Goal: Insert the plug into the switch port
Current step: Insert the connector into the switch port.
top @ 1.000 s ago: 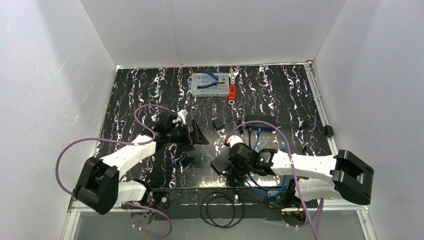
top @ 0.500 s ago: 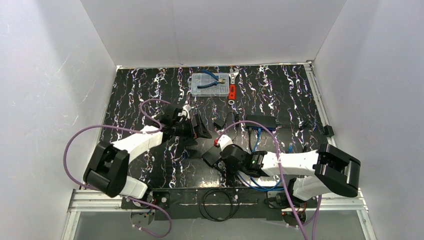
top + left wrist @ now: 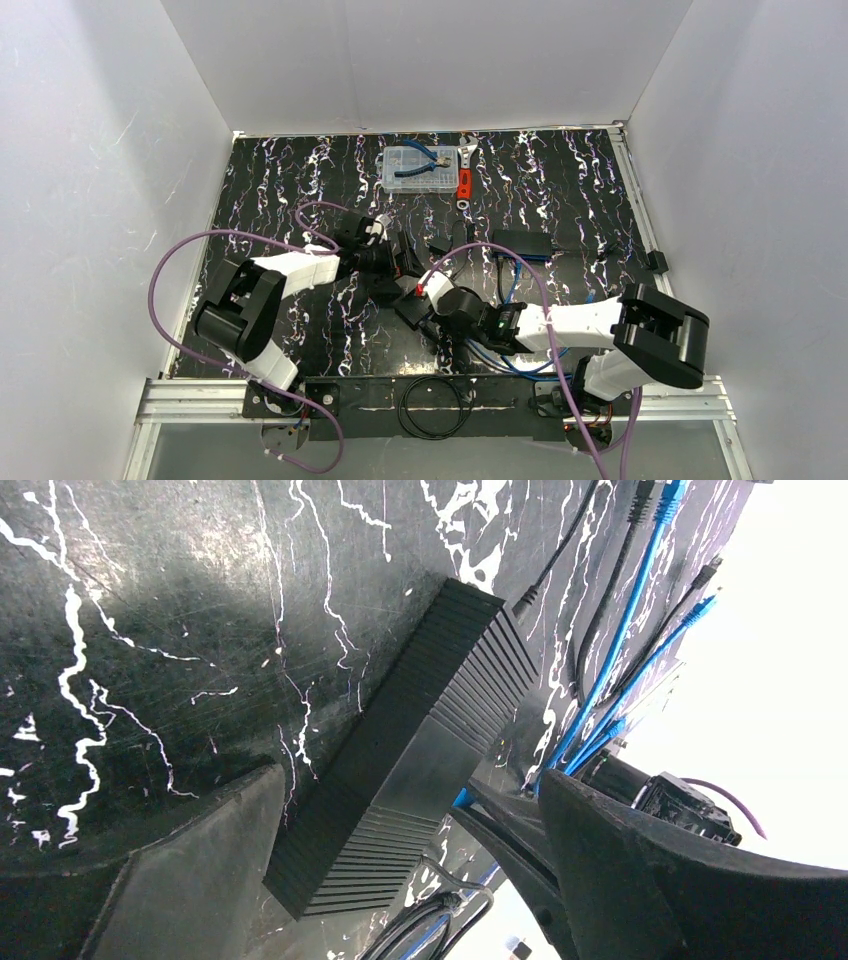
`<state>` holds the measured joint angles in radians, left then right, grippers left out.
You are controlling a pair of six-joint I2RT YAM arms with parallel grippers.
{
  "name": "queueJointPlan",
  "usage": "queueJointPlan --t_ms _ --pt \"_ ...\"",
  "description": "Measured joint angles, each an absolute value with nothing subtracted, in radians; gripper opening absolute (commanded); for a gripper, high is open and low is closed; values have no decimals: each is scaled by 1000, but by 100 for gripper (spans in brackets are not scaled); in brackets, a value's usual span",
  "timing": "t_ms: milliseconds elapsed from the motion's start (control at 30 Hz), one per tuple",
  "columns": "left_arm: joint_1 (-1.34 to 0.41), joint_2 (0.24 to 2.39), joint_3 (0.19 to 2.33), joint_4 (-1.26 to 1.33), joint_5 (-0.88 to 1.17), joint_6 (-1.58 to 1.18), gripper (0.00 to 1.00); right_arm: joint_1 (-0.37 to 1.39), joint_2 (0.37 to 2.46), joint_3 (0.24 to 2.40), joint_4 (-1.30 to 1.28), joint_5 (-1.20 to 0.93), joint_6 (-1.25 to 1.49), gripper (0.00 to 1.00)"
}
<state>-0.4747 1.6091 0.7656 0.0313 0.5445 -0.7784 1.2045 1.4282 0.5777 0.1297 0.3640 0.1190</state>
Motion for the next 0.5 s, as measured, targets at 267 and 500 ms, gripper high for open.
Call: queueJointPlan --t_ms 267,500 --pt "-476 1496 644 46 549 -774 98 1205 1479 595 190 356 38 1" --pt "-480 1372 562 -20 522 -760 98 1205 1478 602 199 344 18 1"
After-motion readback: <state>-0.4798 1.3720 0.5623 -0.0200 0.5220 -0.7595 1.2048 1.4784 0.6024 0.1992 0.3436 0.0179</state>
